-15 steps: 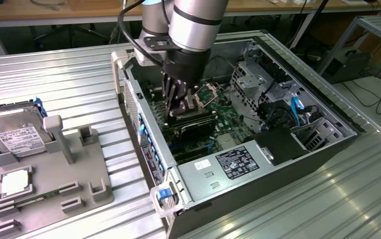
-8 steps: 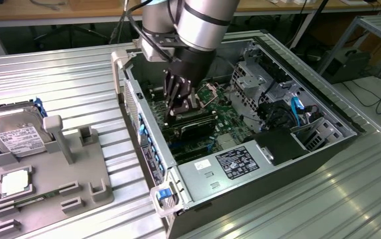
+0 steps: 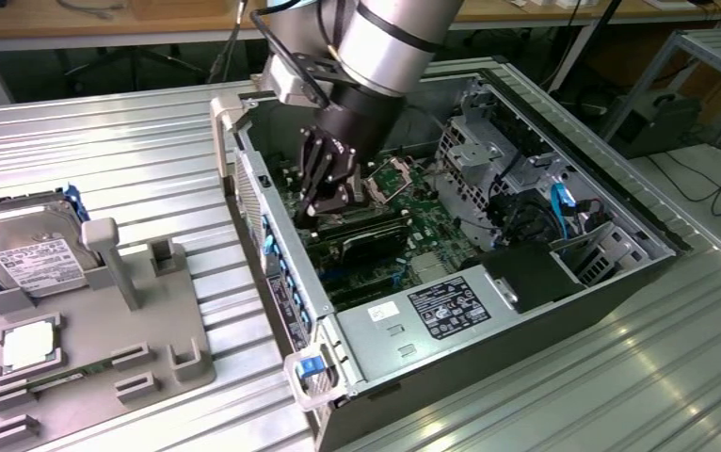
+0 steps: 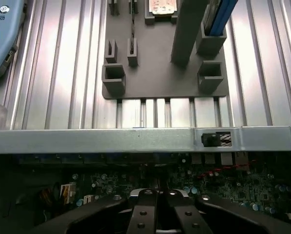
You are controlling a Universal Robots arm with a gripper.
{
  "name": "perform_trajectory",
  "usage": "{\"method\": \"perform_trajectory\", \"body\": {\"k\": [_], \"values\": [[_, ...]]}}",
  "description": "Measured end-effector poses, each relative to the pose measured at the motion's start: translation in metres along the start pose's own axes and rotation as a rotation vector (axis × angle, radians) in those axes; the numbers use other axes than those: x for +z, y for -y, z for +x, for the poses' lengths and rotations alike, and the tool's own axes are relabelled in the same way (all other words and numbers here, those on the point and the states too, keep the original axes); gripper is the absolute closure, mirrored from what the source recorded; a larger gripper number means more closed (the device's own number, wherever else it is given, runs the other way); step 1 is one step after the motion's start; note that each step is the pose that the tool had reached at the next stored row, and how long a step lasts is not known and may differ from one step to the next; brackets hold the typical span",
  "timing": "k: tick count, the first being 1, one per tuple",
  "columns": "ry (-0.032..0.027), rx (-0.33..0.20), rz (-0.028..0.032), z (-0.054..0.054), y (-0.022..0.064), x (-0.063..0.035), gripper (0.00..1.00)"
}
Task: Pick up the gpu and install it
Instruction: 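Press down on the gpu until it lock into place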
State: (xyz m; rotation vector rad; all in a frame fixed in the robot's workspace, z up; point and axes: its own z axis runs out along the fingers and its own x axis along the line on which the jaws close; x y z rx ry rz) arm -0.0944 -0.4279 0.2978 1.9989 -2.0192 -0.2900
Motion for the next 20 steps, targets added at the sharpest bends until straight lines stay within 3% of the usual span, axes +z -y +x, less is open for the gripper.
{"method": "perform_trajectory", "body": {"k": [5,16,20], "values": [[0.0,0.0,-0.0018,-0.005,-0.0023,0.0068,0.89],[0.001,-0.003,-0.0229,-0.002,-0.0041,0.0078,0.89],[0.0042,-0.006,-0.0294,0.006,-0.004,0.0083,0.89]]}}
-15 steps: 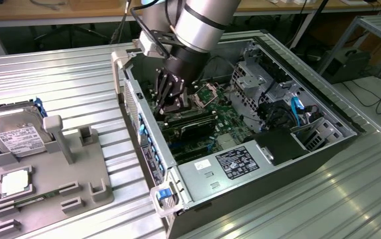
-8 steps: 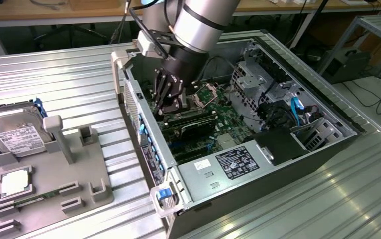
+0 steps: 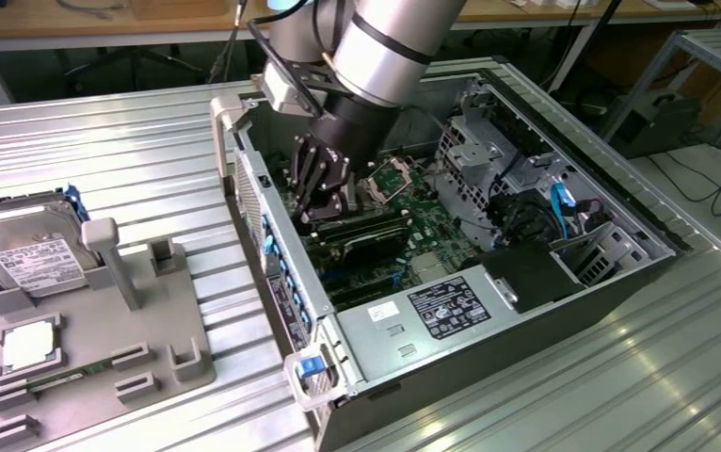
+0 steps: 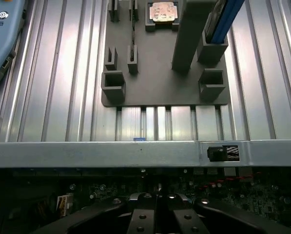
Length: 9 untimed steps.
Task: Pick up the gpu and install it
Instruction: 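Press down on the gpu until it lock into place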
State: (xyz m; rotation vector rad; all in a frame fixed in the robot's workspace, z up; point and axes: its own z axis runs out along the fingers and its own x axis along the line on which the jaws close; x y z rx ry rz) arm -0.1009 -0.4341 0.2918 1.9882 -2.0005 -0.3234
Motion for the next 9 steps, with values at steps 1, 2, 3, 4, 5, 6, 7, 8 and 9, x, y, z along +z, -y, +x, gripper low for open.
{"method": "perform_trajectory", "body": {"k": [1,2,3,4,5,6,7,8,9], "values": [[-0.0001,0.0,-0.0008,0.0,0.0,0.0,0.89],[-0.0002,0.0,-0.0014,0.0,0.0002,0.0001,0.89],[-0.0001,0.0,-0.0018,0.0,0.0011,0.0002,0.89],[-0.0001,0.0,-0.002,-0.002,0.0032,0.0,0.89],[-0.0001,0.0,-0.0022,-0.004,0.0051,-0.0004,0.89],[-0.0002,0.0,-0.0021,-0.008,0.0078,-0.001,0.89],[-0.0003,0.0,-0.0026,-0.009,0.0091,-0.0013,0.89],[-0.0001,0.0,-0.005,-0.009,0.0107,-0.0013,0.89],[0.0006,-0.001,-0.0109,-0.007,0.0123,-0.0018,0.89]]}}
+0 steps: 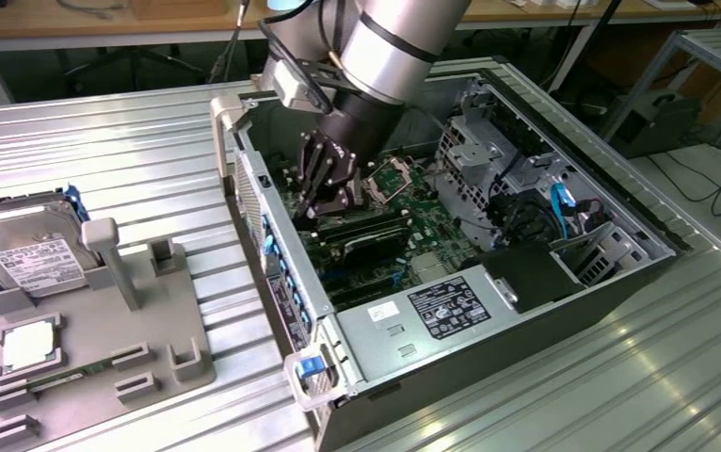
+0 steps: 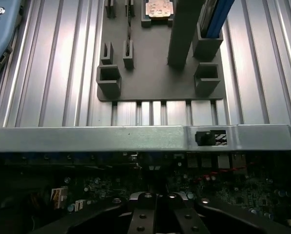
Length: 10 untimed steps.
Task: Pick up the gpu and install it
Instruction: 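Press down on the gpu until it lock into place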
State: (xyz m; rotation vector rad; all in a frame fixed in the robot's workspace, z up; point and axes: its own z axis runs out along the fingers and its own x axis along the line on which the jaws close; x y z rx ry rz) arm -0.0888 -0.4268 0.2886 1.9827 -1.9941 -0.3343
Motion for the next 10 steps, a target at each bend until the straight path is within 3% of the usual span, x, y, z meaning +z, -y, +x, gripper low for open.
{"method": "perform_trajectory", "body": {"k": [2,10], "values": [[-0.0001,-0.001,-0.0107,0.006,0.0028,-0.0003,0.89],[-0.0022,-0.007,-0.0246,0.015,0.0045,0.004,0.89]]}}
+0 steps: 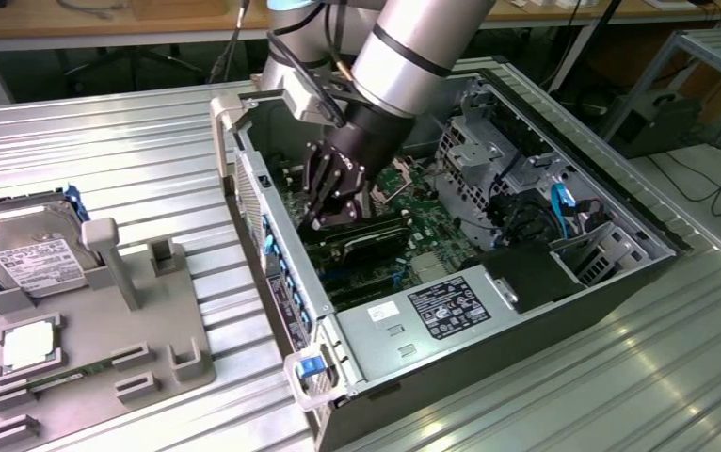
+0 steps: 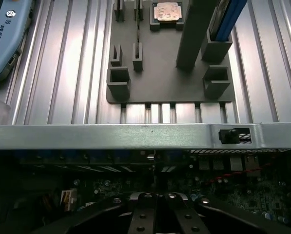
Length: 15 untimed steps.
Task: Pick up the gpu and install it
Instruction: 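Press down on the gpu until it lock into place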
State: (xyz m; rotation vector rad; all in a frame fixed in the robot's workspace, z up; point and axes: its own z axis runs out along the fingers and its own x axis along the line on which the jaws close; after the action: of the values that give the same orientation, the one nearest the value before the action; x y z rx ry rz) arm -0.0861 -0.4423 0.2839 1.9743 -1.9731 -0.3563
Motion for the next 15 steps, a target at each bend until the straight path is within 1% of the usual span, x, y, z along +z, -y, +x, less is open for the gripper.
{"method": "perform_trajectory", "body": {"k": [2,4,8,11,12,15], "values": [[-0.0012,-0.003,-0.0044,0.0028,0.0004,0.0011,0.89],[-0.0024,-0.007,-0.0075,0.005,0.0007,0.0018,0.89],[-0.0039,-0.01,-0.0135,0.0053,0.0007,0.002,0.89],[-0.0041,-0.011,-0.02,0.0053,0.0003,0.0023,0.89],[-0.0043,-0.011,-0.0238,0.0053,0.0001,0.0026,0.89],[-0.0045,-0.011,-0.0269,0.0052,0.0,0.0028,0.89]]}}
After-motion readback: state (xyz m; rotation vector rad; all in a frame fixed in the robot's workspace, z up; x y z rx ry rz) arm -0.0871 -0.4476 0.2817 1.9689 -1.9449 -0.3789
